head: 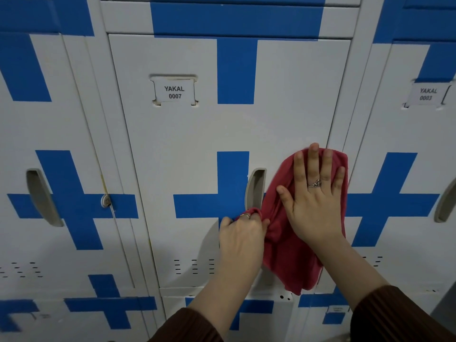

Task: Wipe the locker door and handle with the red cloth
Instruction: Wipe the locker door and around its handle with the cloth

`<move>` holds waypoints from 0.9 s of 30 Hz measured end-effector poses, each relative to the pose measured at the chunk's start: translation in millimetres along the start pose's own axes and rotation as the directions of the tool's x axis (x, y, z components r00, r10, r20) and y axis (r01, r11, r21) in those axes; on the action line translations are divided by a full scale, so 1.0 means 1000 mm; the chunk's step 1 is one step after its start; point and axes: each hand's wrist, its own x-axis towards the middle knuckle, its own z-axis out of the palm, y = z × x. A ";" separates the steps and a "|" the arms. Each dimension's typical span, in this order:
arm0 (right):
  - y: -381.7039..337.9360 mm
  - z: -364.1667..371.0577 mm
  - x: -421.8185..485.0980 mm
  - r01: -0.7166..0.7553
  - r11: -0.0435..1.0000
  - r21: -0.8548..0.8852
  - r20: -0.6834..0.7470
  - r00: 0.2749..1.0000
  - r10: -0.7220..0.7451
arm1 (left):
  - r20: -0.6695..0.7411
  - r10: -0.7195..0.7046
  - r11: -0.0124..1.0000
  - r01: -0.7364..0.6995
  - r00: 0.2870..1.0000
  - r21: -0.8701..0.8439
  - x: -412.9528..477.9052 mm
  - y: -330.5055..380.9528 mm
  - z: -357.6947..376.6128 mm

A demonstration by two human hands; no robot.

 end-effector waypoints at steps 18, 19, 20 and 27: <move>0.000 0.000 -0.001 -0.004 1.000 0.006 0.007 1.000 0.004 | -0.009 0.043 0.999 -0.043 0.999 -0.001 -0.006 0.000 0.002; 0.000 0.000 -0.001 -0.002 1.000 0.008 0.007 1.000 0.002 | 0.001 0.028 1.000 -0.027 1.000 -0.014 -0.004 0.000 0.001; -0.001 0.000 -0.001 -0.002 1.000 0.013 0.010 1.000 0.002 | 0.013 0.009 1.000 -0.009 1.000 -0.028 -0.003 0.000 -0.001; -0.001 -0.002 -0.002 -0.004 1.000 0.022 0.016 1.000 0.004 | 0.048 -0.008 1.000 0.007 0.999 0.018 0.002 0.001 -0.011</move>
